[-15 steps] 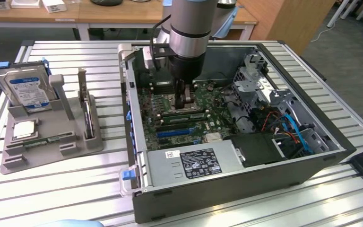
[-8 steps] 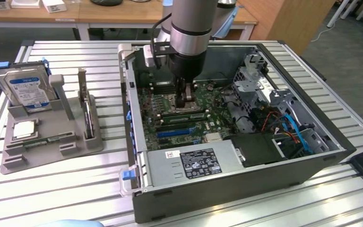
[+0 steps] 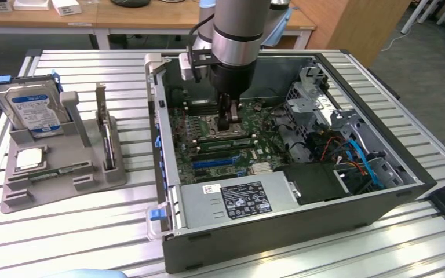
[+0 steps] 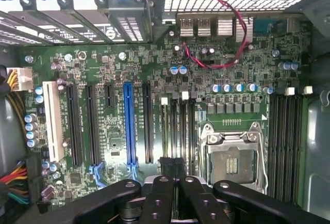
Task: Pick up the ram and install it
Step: 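Press down the ram until it locks into place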
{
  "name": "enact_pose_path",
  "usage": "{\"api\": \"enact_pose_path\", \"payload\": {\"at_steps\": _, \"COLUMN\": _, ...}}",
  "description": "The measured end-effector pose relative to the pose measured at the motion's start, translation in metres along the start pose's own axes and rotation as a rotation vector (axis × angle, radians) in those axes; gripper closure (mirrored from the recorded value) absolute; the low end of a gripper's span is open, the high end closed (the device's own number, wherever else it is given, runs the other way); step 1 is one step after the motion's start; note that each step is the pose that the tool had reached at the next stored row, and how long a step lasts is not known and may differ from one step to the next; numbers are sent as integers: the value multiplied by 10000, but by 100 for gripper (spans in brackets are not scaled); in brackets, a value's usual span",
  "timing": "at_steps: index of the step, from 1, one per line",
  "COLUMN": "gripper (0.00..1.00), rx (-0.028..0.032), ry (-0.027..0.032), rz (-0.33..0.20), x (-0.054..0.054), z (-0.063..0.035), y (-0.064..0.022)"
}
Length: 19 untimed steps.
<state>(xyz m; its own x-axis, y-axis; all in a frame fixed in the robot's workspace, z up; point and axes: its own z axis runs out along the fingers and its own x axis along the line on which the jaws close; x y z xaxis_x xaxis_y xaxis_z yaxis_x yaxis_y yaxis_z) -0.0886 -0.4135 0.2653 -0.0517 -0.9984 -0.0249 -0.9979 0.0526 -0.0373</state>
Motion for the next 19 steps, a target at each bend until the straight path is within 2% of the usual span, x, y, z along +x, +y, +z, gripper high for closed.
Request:
{"api": "enact_pose_path", "payload": {"at_steps": 13, "gripper": 90, "rx": -2, "ry": -48, "rz": 2, "x": -9, "z": -12, "y": -154}}
{"api": "enact_pose_path", "payload": {"at_steps": 19, "gripper": 90, "rx": -3, "ry": -74, "rz": 3, "x": -12, "z": -18, "y": -200}}
